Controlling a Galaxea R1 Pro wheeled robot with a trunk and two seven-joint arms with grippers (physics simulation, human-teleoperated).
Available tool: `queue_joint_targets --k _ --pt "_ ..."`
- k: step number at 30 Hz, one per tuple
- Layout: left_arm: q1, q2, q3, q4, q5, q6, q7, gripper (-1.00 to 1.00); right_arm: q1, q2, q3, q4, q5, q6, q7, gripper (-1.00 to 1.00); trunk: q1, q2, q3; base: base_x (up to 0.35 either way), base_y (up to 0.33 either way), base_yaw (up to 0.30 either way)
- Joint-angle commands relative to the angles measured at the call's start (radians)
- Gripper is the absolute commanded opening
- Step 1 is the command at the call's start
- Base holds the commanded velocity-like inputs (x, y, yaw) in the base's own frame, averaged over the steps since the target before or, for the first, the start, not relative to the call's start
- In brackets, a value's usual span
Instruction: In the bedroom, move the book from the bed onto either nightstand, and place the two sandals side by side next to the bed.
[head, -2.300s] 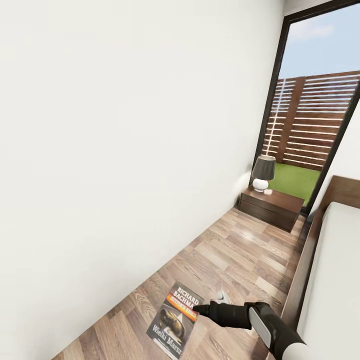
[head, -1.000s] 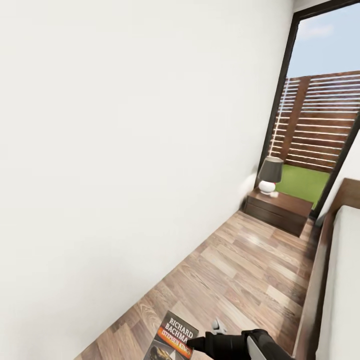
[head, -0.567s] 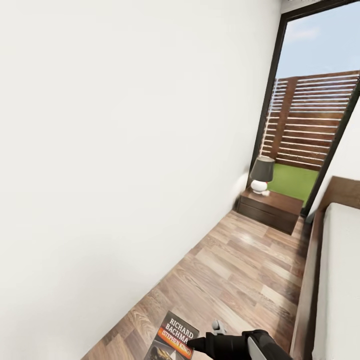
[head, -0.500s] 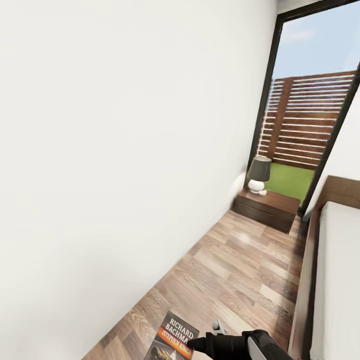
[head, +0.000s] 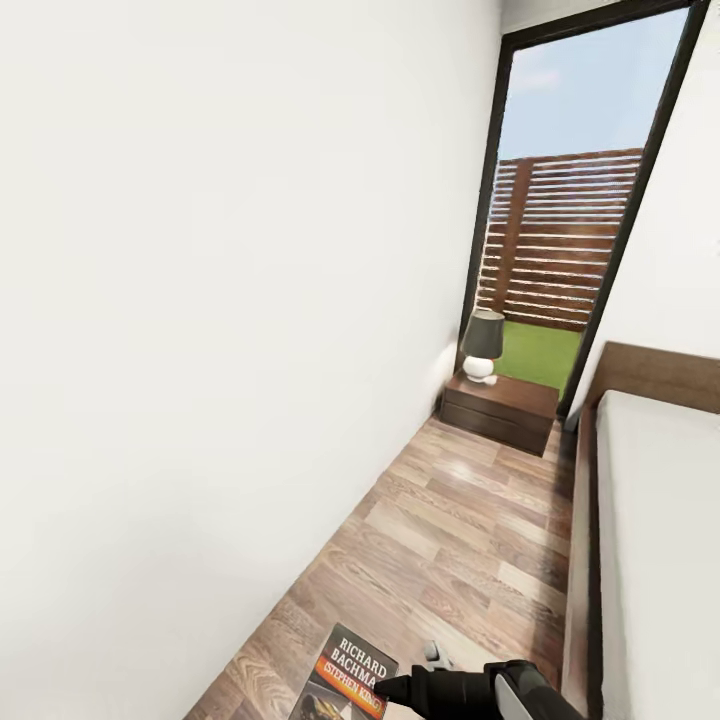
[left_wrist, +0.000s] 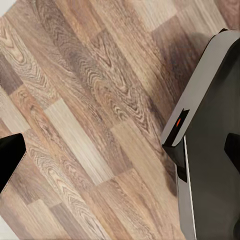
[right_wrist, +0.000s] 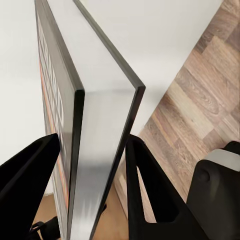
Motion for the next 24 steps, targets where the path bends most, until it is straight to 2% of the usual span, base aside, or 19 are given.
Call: queue_joint_targets --k 1,13,24 --pt "0.000 0.000 -0.008 0.001 0.010 -0.003 -0.004 1.00 -0.001 -0.001 0.005 -0.001 -0.009 0.007 -0.001 -1.00 0.001 -0.002 -0.002 0.122 0.170 -0.107" --pt "0.000 0.000 -0.008 0.001 0.010 -0.006 -0.004 1.00 -0.001 0.000 0.005 -0.001 -0.009 0.007 -0.001 -1.00 0.001 -0.002 -0.002 0.154 0.135 -0.058" --pt "0.000 0.000 -0.009 0.001 0.009 -0.008 -0.004 1.00 -0.001 0.000 0.005 -0.001 -0.009 0.007 -0.001 -1.00 0.001 -0.002 -0.002 0.160 0.015 -0.226"
